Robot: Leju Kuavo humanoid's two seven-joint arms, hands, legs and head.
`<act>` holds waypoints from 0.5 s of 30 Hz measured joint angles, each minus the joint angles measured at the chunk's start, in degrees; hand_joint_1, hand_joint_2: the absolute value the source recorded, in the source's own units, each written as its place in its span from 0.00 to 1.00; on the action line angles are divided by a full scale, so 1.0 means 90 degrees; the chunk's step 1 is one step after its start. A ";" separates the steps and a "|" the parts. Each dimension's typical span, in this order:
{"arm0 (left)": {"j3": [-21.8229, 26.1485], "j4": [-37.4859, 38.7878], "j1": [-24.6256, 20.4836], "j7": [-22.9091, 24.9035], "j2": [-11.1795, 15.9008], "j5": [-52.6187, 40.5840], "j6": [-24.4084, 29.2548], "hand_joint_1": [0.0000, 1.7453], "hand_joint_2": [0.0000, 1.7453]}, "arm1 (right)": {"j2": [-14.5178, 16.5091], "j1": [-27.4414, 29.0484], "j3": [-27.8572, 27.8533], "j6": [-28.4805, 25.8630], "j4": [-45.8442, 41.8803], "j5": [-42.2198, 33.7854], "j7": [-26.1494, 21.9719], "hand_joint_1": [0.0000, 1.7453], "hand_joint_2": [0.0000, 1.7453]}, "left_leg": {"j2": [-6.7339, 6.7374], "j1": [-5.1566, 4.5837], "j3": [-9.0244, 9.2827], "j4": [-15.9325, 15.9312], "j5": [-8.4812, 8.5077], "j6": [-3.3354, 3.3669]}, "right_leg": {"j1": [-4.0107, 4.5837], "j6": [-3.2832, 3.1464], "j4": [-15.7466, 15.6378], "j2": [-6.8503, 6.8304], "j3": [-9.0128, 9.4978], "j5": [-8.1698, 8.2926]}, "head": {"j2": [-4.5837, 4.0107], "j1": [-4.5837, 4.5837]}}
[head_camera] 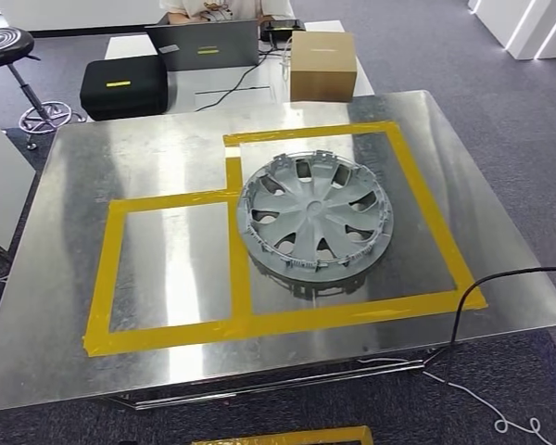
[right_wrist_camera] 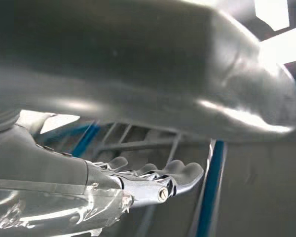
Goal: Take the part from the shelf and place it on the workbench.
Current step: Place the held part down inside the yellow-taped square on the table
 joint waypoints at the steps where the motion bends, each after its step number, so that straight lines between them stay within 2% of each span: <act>1: 0.0016 -0.0005 0.0006 0.0041 -0.0028 -0.0026 0.0020 0.00 0.00 | 0.0427 0.0252 -0.0698 -0.0005 -0.0245 -0.0594 -0.0337 0.00 0.00 | 0.0001 0.0000 0.0014 0.0000 -0.0009 0.0000 | 0.0000 0.0000 -0.0001 0.0003 0.0008 -0.0008 | 0.0000 0.0000; 4: 0.0075 -0.0028 0.0016 0.0079 -0.0121 -0.0095 0.0073 0.00 0.00 | 0.1782 0.0667 -0.2588 0.0068 -0.0645 -0.1647 -0.1006 0.00 0.00 | 0.0014 0.0000 0.0045 -0.0001 -0.0049 0.0013 | 0.0000 -0.0003 -0.0001 0.0022 0.0033 -0.0030 | 0.0000 0.0002; 7: 0.0126 -0.0053 0.0023 0.0078 -0.0202 -0.0229 0.0092 0.00 0.00 | 0.2928 0.0829 -0.3946 0.0079 -0.0758 -0.1762 -0.1310 0.00 0.00 | 0.0049 0.0000 0.0073 -0.0001 -0.0077 0.0015 | -0.0001 -0.0004 0.0004 0.0060 0.0050 -0.0044 | 0.0000 0.0002; 11: 0.0001 -0.0094 0.0045 0.0072 -0.0197 -0.0771 -0.0056 0.00 0.00 | 0.3839 0.0832 -0.4972 -0.0230 -0.0678 -0.1108 -0.1139 0.00 0.00 | 0.0103 0.0002 0.0093 -0.0002 -0.0087 0.0004 | 0.0001 -0.0006 0.0007 0.0115 0.0050 -0.0044 | 0.0000 -0.0001; 15: -0.0060 -0.0121 0.0073 0.0051 -0.0177 -0.0930 -0.0130 0.00 0.00 | 0.4726 0.0802 -0.5678 -0.1045 -0.0295 -0.0098 -0.0815 0.00 0.00 | 0.0109 0.0008 0.0099 -0.0002 -0.0082 -0.0009 | 0.0006 -0.0013 0.0013 0.0120 0.0053 -0.0048 | 0.0000 -0.0001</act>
